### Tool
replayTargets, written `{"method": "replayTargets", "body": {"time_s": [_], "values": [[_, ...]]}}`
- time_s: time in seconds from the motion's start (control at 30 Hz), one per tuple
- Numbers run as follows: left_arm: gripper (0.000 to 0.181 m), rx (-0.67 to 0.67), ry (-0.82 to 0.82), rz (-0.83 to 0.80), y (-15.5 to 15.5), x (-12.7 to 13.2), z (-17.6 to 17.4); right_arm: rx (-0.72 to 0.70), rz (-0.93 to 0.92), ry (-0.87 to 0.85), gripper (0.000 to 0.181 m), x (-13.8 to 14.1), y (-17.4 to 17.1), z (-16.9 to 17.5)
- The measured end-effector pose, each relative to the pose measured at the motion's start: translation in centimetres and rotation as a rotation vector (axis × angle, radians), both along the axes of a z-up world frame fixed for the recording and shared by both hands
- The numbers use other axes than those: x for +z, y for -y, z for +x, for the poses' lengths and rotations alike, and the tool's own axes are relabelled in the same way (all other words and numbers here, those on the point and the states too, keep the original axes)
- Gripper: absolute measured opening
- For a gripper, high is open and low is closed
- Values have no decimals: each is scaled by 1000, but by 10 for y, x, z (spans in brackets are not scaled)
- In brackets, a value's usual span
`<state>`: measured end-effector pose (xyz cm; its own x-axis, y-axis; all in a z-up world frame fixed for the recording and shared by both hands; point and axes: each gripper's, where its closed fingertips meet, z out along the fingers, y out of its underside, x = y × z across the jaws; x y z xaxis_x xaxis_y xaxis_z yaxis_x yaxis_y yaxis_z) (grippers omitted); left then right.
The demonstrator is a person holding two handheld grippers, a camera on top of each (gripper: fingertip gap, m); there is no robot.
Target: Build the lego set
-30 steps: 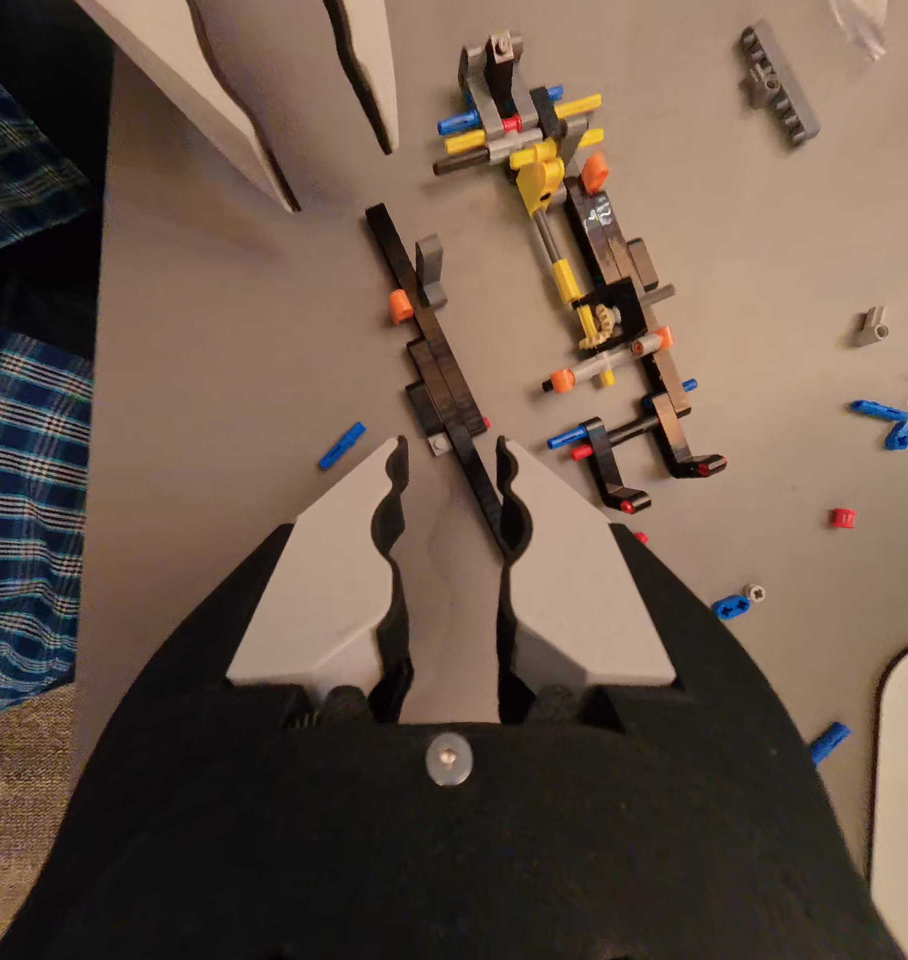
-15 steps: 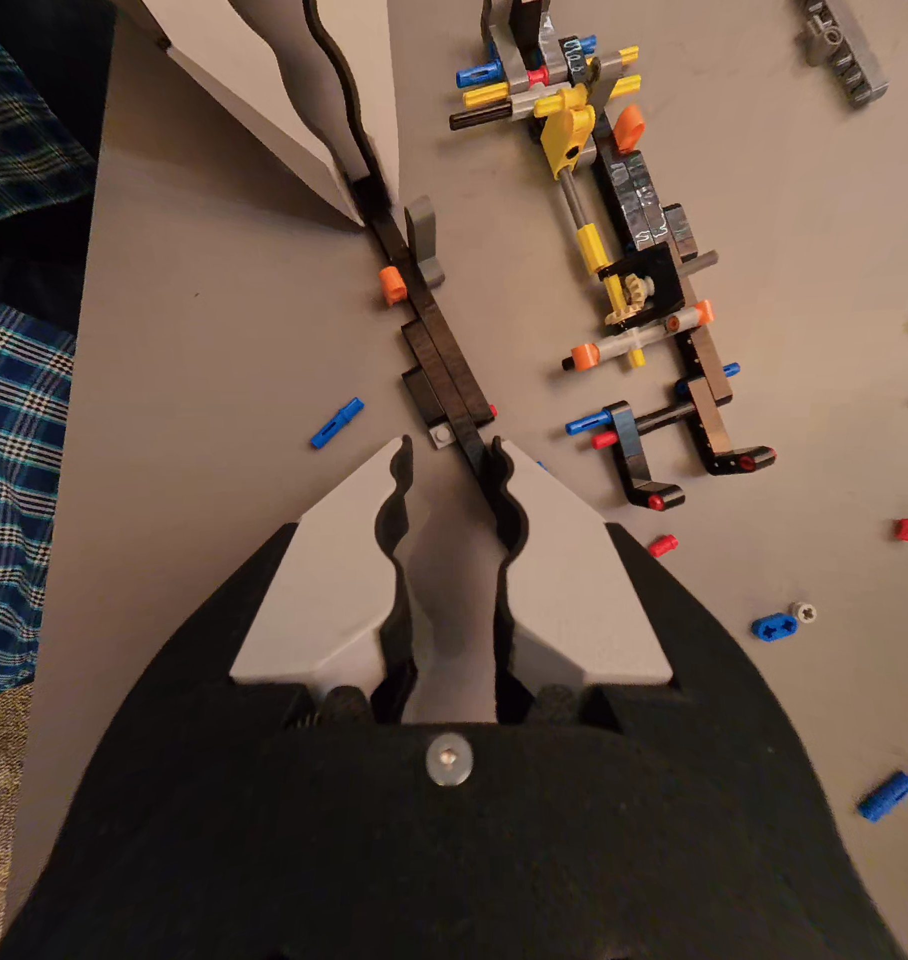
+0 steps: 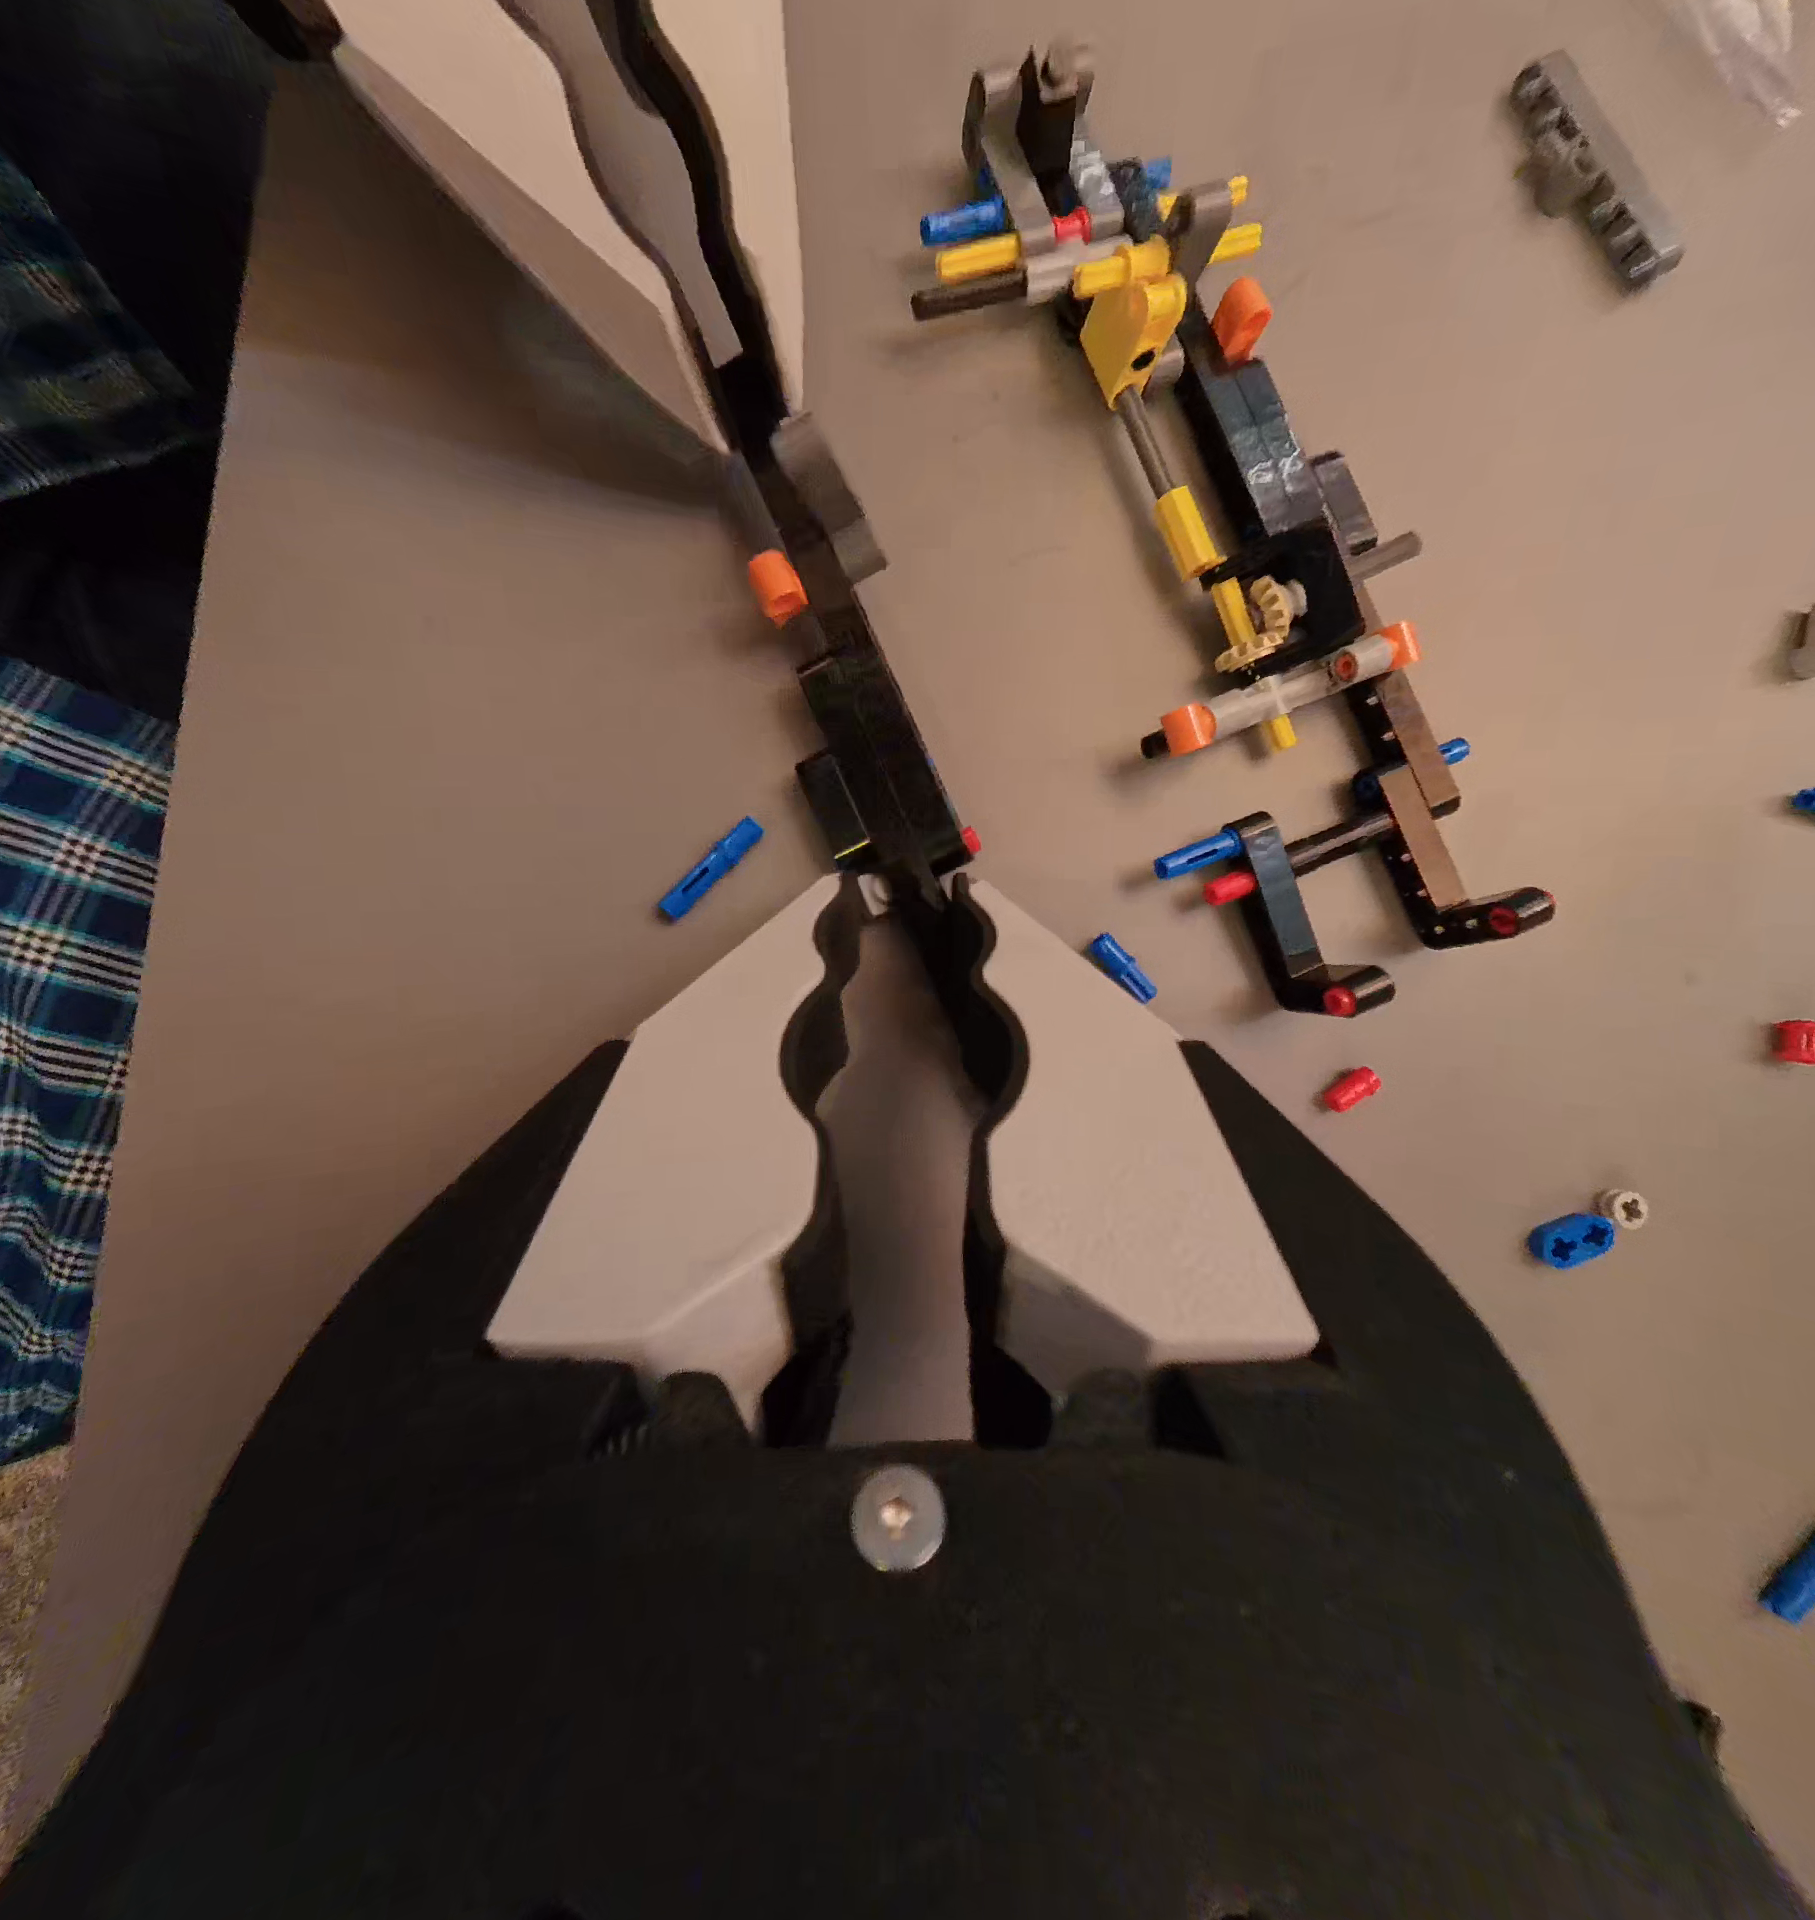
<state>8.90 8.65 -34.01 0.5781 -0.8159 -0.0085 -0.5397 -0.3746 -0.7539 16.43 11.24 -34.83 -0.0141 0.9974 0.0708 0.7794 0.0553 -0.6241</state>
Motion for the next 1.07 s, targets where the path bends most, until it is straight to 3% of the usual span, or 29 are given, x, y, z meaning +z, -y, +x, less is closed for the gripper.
{"method": "replayTargets", "body": {"time_s": [0.03,0.3,0.6,0.7,0.77,0.93,1.07], "values": [[7,13,21,-4,-2,3,-2,-6,-16,-20,11,3,1,-1],[7,26,-3,-14,-3,-4,-8,1,-33,-14,8,4,0,-5],[7,51,29,-67,-4,-7,-10,-2,-25,10,25,2,-2,3],[7,54,40,-81,-4,-8,-10,0,-8,23,23,-1,-5,3],[7,58,43,-87,-4,-8,-11,-12,1,28,10,-4,-9,2],[8,58,53,-86,-4,-7,-12,11,-36,21,7,-4,-5,1],[25,47,69,-57,-4,-1,-12,13,-170,-38,6,3,3,-2]]}}
